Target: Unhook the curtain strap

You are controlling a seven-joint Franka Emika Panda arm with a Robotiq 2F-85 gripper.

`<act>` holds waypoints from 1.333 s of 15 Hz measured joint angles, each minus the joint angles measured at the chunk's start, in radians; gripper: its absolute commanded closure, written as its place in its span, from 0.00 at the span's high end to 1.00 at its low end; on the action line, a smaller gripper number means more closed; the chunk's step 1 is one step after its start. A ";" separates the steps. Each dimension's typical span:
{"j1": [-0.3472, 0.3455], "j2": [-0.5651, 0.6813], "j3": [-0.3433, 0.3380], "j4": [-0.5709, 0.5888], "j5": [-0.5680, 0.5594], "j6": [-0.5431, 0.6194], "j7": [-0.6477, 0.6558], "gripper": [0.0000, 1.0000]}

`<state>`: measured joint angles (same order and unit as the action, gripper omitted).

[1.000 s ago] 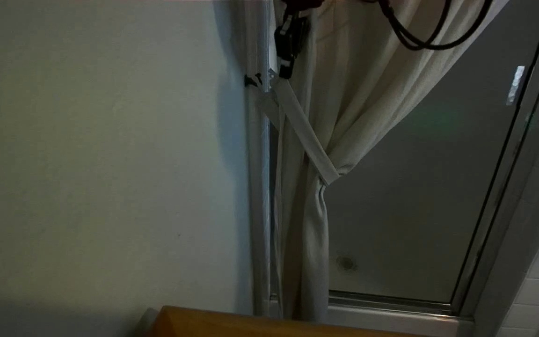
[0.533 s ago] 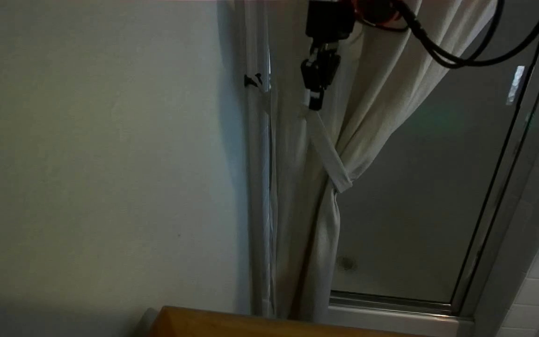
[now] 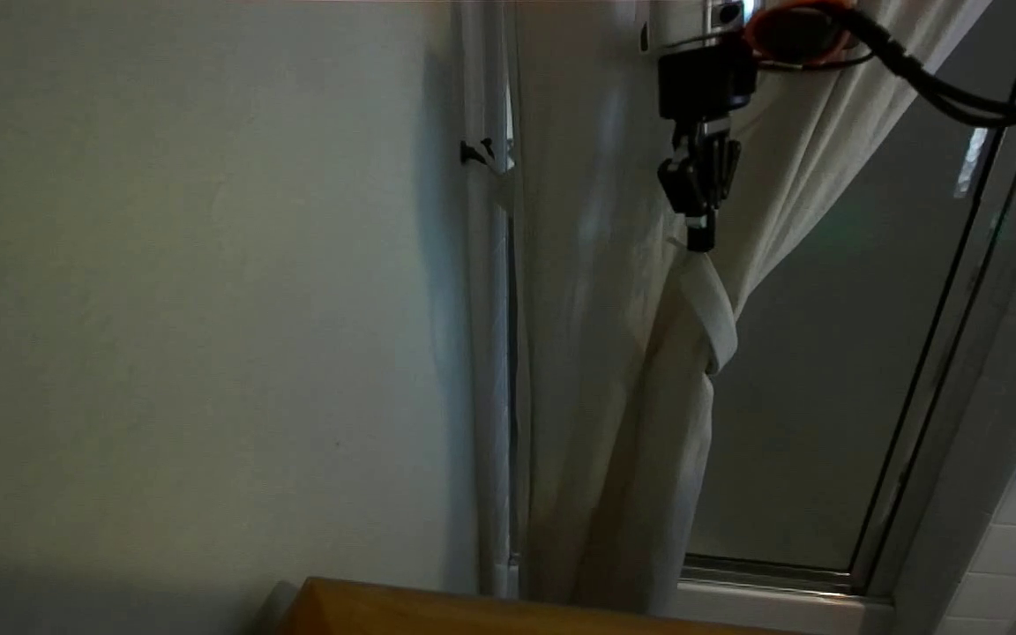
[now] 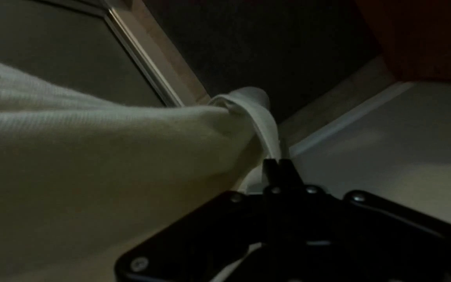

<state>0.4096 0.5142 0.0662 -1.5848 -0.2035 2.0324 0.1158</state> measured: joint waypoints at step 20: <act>-0.041 -0.031 0.022 -0.036 -0.070 -0.469 0.203 1.00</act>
<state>0.3689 0.4834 0.0886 -1.6209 -0.2737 1.5638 0.3190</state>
